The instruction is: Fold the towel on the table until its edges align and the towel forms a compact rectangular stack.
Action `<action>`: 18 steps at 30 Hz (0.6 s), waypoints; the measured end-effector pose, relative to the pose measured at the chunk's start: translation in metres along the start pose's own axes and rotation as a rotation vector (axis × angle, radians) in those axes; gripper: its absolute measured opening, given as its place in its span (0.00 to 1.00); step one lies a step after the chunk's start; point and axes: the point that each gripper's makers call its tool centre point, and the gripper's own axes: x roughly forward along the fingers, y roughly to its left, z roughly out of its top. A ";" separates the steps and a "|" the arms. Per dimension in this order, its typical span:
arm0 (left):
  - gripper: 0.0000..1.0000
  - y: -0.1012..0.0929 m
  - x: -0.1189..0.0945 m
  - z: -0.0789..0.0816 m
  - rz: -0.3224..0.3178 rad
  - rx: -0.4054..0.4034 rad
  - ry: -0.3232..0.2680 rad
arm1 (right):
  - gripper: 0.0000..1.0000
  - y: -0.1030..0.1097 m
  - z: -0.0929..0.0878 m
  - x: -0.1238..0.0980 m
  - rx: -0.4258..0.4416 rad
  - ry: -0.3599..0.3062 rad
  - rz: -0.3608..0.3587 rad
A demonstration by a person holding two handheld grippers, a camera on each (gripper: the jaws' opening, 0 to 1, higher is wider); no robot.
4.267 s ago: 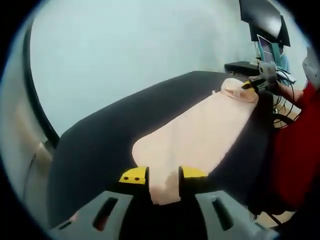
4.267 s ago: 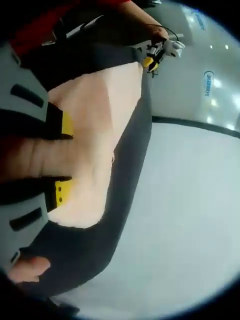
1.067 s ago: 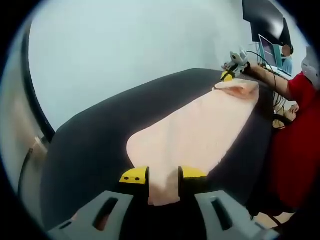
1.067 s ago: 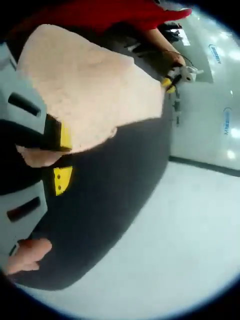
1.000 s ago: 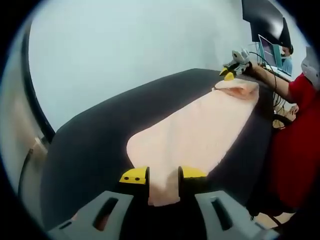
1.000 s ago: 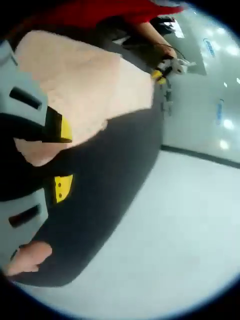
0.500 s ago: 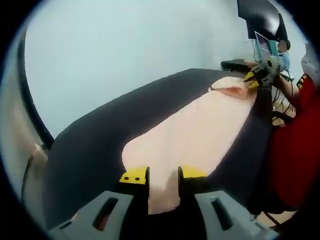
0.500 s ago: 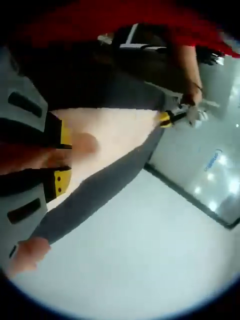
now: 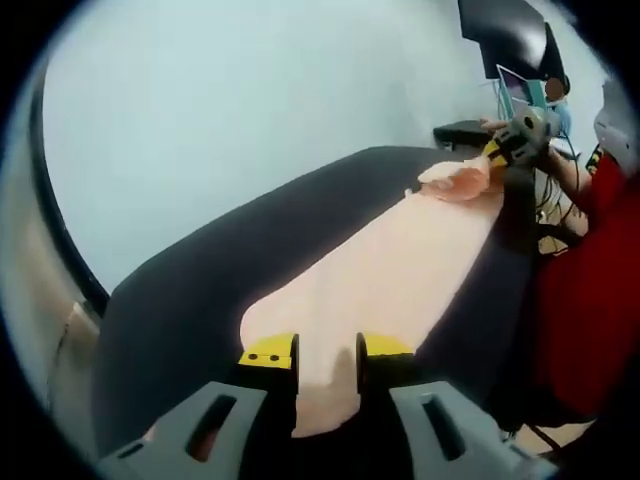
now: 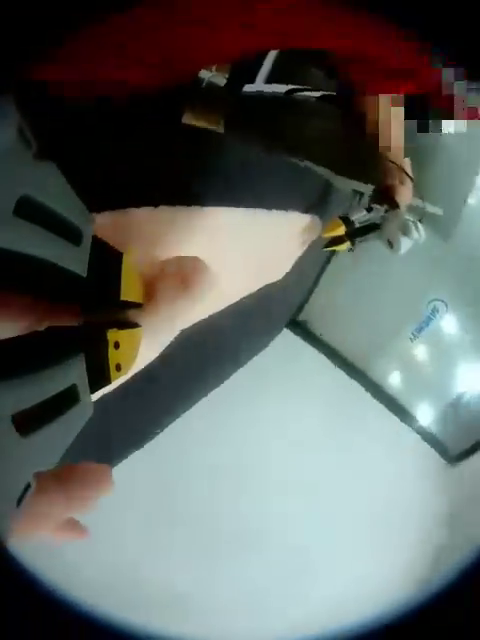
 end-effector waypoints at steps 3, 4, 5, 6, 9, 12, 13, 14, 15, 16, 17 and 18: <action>0.20 0.001 0.001 -0.001 0.004 -0.004 0.002 | 0.03 0.013 -0.016 0.000 -0.042 0.060 0.030; 0.20 0.001 0.002 -0.002 0.005 -0.006 0.004 | 0.03 0.010 -0.024 0.004 -0.064 0.081 -0.001; 0.20 0.001 0.004 -0.004 0.003 -0.008 0.005 | 0.04 0.014 -0.031 0.010 -0.071 0.088 0.007; 0.19 0.000 0.005 -0.004 -0.001 -0.010 0.007 | 0.05 0.027 -0.041 0.015 -0.034 0.118 0.066; 0.19 -0.002 0.007 -0.006 -0.009 -0.007 0.016 | 0.18 0.044 -0.056 0.024 -0.031 0.153 0.136; 0.20 -0.001 0.005 -0.006 -0.008 -0.006 0.015 | 0.21 0.045 -0.040 0.017 0.054 0.080 0.206; 0.19 -0.001 0.004 -0.005 -0.006 -0.009 0.011 | 0.27 0.043 -0.029 0.014 0.141 0.040 0.244; 0.19 0.000 0.004 -0.004 -0.004 -0.013 0.007 | 0.29 0.036 -0.014 0.011 0.197 -0.031 0.264; 0.19 0.000 0.004 -0.004 -0.004 -0.015 0.005 | 0.28 0.029 -0.005 0.008 0.232 -0.077 0.284; 0.19 0.000 0.004 -0.005 -0.003 -0.017 0.004 | 0.23 0.015 0.005 0.007 0.295 -0.124 0.267; 0.19 0.000 0.004 -0.005 -0.002 -0.018 0.006 | 0.20 0.000 0.013 0.011 0.365 -0.174 0.235; 0.19 0.001 0.004 -0.007 -0.002 -0.018 0.010 | 0.16 -0.013 0.015 0.018 0.439 -0.184 0.193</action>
